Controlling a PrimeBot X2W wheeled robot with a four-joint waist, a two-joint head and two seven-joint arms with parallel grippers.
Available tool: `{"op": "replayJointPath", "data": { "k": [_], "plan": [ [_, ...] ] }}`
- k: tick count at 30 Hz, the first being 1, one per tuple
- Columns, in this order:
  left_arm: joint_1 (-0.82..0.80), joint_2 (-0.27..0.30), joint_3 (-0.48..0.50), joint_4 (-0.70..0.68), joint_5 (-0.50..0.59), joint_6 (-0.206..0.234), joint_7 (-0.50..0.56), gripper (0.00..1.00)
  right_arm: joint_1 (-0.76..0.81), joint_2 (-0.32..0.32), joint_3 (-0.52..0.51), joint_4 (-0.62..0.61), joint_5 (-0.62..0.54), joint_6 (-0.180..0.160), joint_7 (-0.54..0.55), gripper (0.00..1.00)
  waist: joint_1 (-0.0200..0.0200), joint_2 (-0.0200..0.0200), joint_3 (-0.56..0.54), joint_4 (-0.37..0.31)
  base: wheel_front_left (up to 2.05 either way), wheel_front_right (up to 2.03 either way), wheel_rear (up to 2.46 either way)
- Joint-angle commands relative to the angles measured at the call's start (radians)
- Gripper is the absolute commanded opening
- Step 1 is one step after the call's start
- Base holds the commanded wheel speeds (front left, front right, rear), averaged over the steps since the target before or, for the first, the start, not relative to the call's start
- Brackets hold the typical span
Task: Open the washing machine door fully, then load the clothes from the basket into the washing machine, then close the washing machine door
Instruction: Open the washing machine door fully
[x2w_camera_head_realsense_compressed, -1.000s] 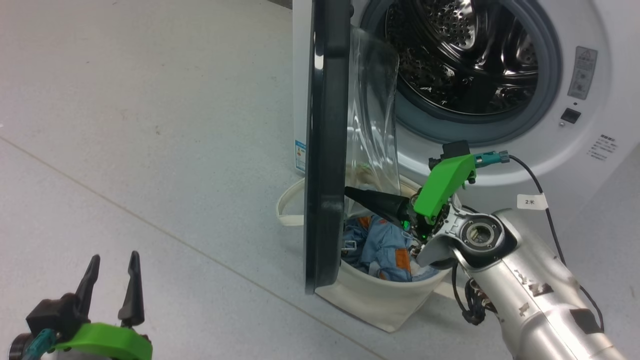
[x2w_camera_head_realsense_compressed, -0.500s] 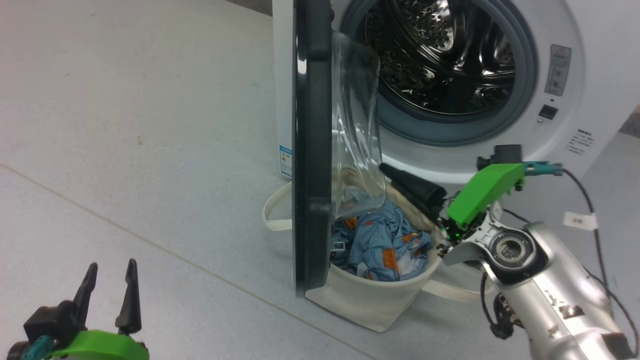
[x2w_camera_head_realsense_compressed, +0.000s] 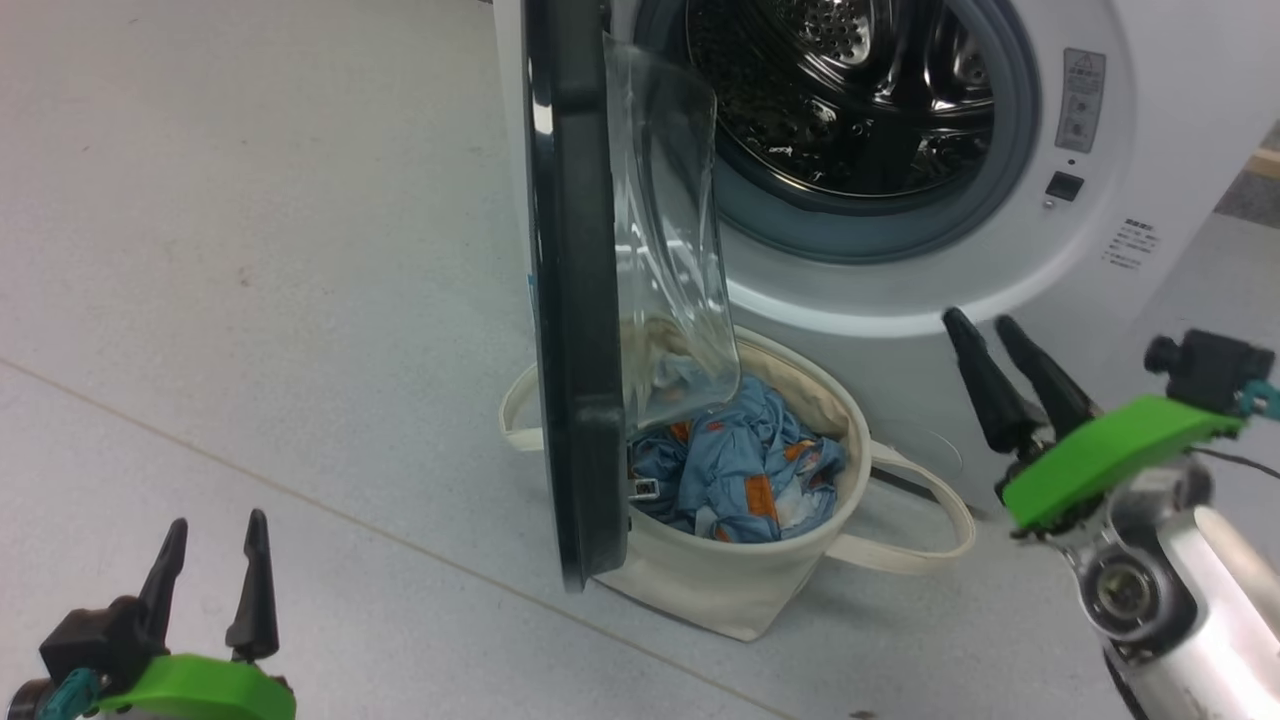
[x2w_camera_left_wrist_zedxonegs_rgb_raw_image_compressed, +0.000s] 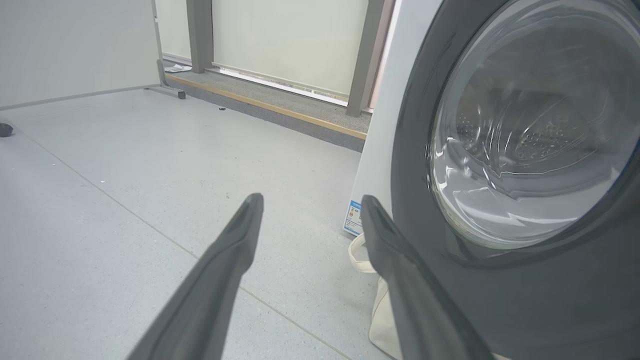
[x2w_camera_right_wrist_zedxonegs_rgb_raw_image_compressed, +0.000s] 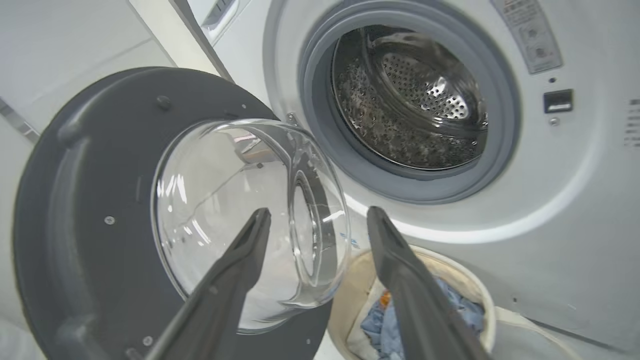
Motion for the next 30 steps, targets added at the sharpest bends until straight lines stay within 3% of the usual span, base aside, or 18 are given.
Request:
{"op": "replayJointPath", "data": {
  "k": [1, 5, 9, 16, 30],
  "plan": [
    [-0.022, 0.022, 0.028, -0.040, -0.009, 0.009, -0.005, 1.00, 0.020, -0.036, 0.000, -0.032, -0.059, 0.001, -0.038, 1.00, 0.0000, -0.0001, 0.002, -0.006, 0.00, 0.00, 0.00],
    [-0.016, 0.021, 0.033, -0.047, -0.013, 0.014, -0.005, 1.00, 0.081, -0.052, -0.038, -0.030, -0.173, 0.001, -0.113, 1.00, 0.0000, -0.0001, 0.007, -0.020, 0.00, 0.00, 0.00],
    [-0.015, 0.021, 0.035, -0.065, -0.012, 0.016, -0.005, 1.00, 0.130, -0.033, -0.094, -0.014, -0.270, 0.001, -0.188, 1.00, 0.0000, -0.0001, 0.016, -0.037, 0.00, 0.00, 0.00],
    [-0.006, 0.024, 0.050, -0.100, -0.016, 0.018, -0.005, 1.00, 0.175, -0.006, -0.107, 0.009, -0.460, 0.001, -0.267, 1.00, 0.0000, -0.0001, 0.037, -0.068, 0.00, 0.00, 0.00],
    [-0.014, 0.008, 0.067, -0.105, -0.016, 0.029, -0.005, 1.00, 0.202, 0.048, -0.109, 0.047, -0.514, 0.001, -0.291, 1.00, 0.0000, -0.0001, 0.040, -0.070, 0.00, 0.00, 0.00]
  ]
}}
